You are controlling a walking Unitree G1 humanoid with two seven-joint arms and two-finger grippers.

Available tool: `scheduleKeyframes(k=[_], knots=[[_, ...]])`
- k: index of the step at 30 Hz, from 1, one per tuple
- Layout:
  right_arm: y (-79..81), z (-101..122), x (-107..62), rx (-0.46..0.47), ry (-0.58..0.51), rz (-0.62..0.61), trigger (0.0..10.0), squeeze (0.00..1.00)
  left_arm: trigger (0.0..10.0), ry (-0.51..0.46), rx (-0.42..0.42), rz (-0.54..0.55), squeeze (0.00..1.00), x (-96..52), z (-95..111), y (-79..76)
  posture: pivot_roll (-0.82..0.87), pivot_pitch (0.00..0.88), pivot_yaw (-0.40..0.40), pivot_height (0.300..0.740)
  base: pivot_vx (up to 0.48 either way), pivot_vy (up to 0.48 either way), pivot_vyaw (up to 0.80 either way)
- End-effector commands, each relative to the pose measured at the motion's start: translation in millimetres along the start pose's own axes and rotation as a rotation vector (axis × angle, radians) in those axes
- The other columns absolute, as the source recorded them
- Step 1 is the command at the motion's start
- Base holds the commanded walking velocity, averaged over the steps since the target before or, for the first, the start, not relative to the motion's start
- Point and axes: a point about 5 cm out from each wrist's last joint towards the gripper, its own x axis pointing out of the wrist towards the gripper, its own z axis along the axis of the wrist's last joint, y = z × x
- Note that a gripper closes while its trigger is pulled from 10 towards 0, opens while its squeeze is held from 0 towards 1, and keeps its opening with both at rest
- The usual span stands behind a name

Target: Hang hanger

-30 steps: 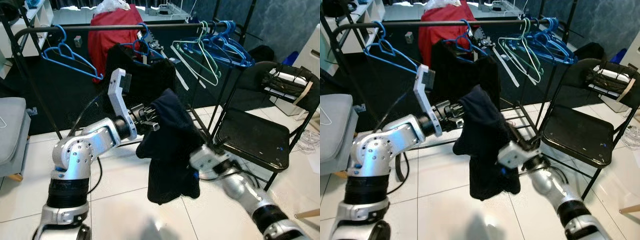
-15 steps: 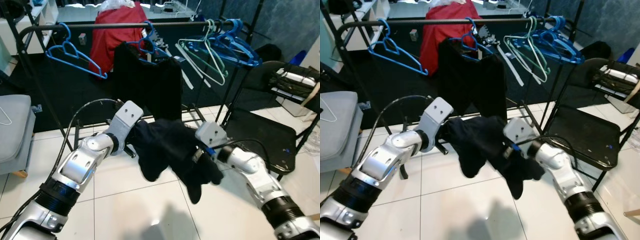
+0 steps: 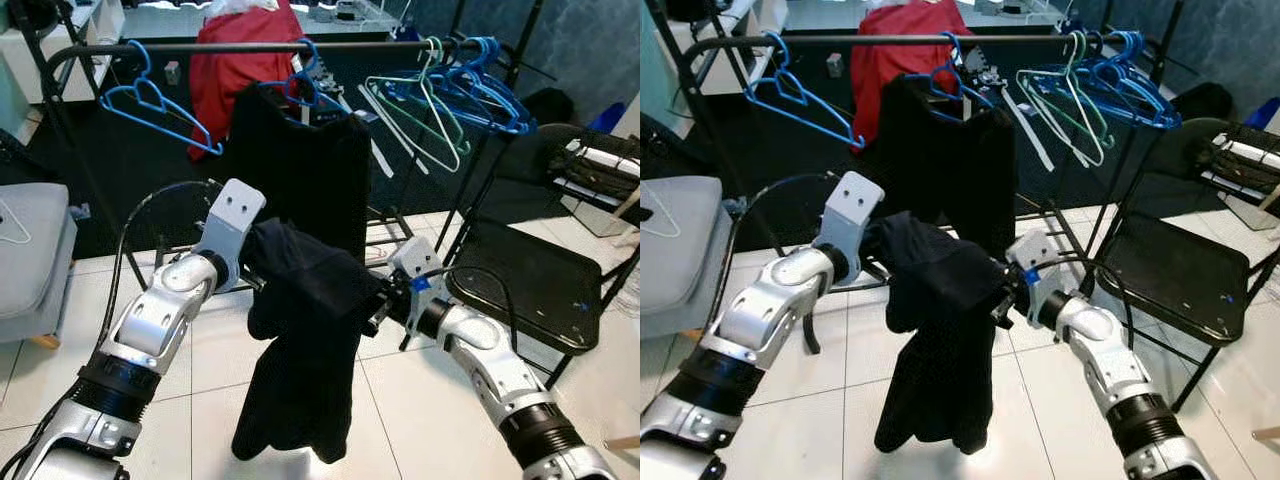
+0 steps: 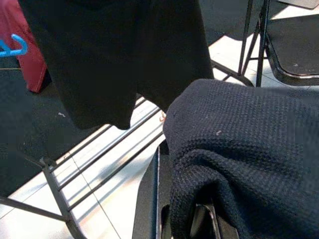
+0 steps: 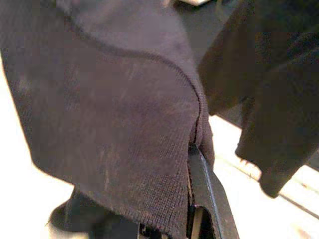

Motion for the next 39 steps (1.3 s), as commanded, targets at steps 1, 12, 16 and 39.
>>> scheduleKeyframes(k=[1, 12, 16, 39], knots=[[12.3, -12.5, -16.0, 0.199, 0.065, 0.119, 0.0, 0.0, 10.0, -0.012, 0.039, 0.132, 0.0, -2.2, 2.8, 22.4, -0.12, 0.095, -0.036, 0.74, 0.0, 0.0, 0.0], [-18.0, 10.9, -17.1, 0.154, 0.061, -0.069, 0.0, 0.0, 10.0, -0.031, 0.041, 0.098, 0.0, 0.4, 4.2, 13.7, -0.13, 0.095, -0.029, 0.74, 0.0, 0.0, 0.0], [-11.3, 29.9, -15.6, 0.289, -0.064, 0.028, 0.0, 0.0, 10.0, -0.037, 0.037, 0.088, 0.0, 1.5, 4.8, 10.7, -0.13, 0.095, -0.029, 0.74, 0.0, 0.0, 0.0], [-46.2, 47.2, -15.1, 0.293, -0.079, -0.282, 10.0, 0.0, 10.0, -0.046, 0.001, 0.057, 0.0, 3.8, 3.5, 3.4, -0.13, 0.098, -0.034, 0.74, 0.0, 0.0, 0.0]])
